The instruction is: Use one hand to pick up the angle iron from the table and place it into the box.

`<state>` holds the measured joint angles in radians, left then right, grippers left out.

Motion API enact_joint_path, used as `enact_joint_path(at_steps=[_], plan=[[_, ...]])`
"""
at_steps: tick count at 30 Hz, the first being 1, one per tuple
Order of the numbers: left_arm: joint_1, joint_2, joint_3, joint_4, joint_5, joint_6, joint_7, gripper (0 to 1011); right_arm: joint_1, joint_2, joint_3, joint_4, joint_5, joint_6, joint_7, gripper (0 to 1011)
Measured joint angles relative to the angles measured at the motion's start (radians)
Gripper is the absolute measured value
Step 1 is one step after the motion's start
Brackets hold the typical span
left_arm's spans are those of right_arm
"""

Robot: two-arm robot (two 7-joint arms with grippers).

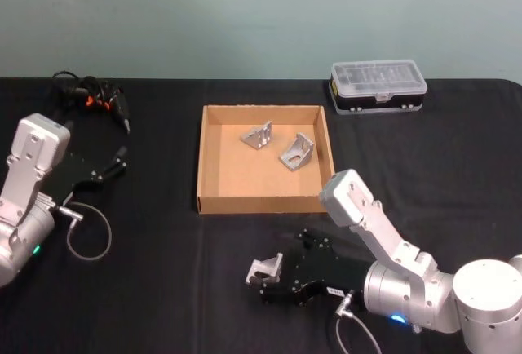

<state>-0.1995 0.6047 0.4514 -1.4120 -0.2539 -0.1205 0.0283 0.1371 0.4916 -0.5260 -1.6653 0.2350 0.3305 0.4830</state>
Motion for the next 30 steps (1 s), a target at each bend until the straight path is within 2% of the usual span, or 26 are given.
enact_joint_path(at_steps=[19,25,30], plan=[[0.000,0.000,0.000,0.000,0.000,0.000,0.000,1011,0.012,-0.010,-0.010,0.021,-0.003,-0.006,-0.004,997],[0.000,0.000,0.000,0.000,0.000,0.000,0.000,1011,0.011,-0.009,-0.009,0.019,-0.003,-0.005,-0.004,891],[0.000,0.000,0.000,0.000,0.000,0.000,0.000,1011,0.010,-0.009,-0.008,0.019,-0.003,-0.005,-0.004,736]])
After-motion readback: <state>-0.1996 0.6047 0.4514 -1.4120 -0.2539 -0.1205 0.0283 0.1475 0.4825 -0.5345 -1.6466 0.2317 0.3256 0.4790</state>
